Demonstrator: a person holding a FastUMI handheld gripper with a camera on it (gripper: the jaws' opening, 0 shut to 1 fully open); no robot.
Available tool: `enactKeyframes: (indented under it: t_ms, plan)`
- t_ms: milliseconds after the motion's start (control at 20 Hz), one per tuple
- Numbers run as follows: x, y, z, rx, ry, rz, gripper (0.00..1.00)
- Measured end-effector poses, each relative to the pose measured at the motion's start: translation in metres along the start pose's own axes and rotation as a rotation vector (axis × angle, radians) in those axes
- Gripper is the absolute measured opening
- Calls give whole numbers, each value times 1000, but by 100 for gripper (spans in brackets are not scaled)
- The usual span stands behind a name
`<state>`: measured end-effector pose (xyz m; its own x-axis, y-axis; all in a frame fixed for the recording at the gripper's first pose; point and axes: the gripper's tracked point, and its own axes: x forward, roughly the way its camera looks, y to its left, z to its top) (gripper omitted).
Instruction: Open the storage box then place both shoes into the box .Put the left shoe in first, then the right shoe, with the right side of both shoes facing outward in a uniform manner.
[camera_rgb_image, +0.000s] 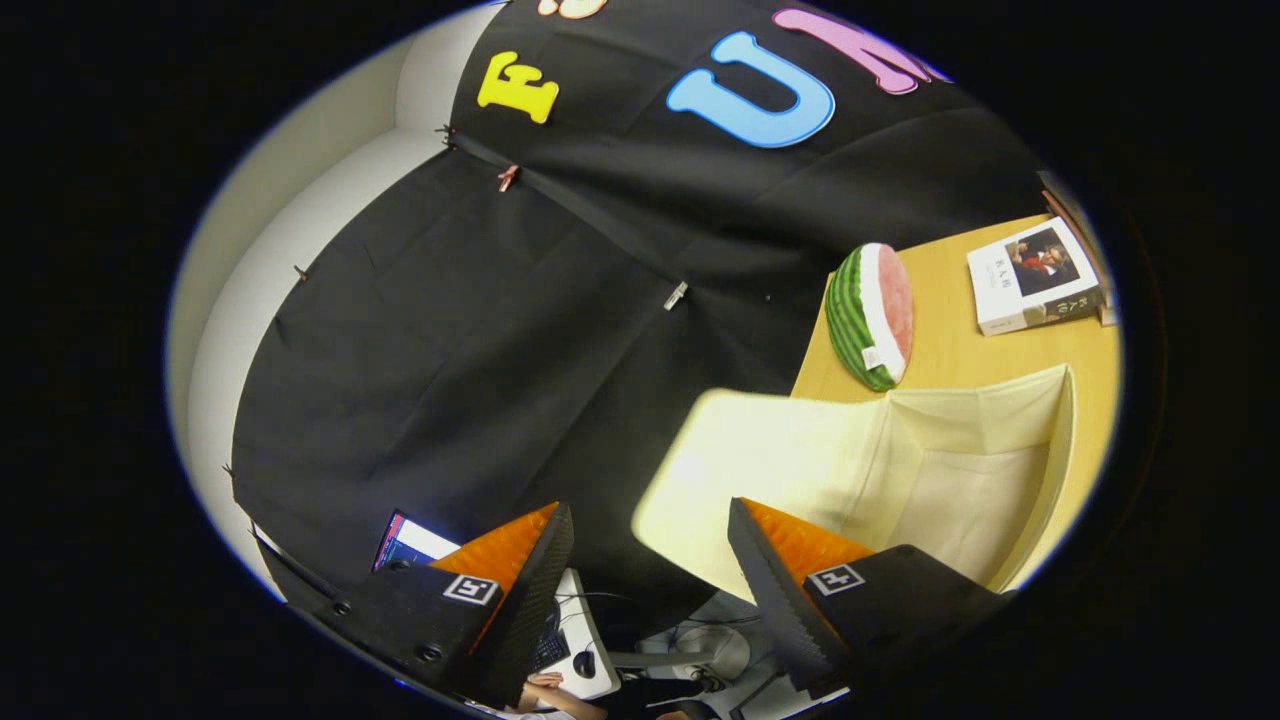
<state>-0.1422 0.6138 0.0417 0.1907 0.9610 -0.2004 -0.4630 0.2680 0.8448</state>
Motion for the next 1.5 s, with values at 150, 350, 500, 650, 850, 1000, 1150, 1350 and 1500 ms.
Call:
enactKeyframes:
  t_ms: [150, 350, 500, 650, 850, 1000, 1150, 1350, 1500]
  plan:
    - [-38, -26, 17, -48, -69, -73, 96]
    - [-101, -76, 27, -155, -139, -240, 96]
    - [-156, -123, 27, -205, -185, -390, 96]
    - [-206, -175, 17, -203, -190, -535, 96]
    - [-263, -238, -12, -215, -134, -706, 96]
    - [-297, -276, -38, -226, -59, -815, 97]
    - [-313, -306, -59, -230, 6, -886, 97]
    - [-322, -340, -80, -214, 77, -947, 94]
    - [-319, -370, -96, -217, 139, -975, 82]
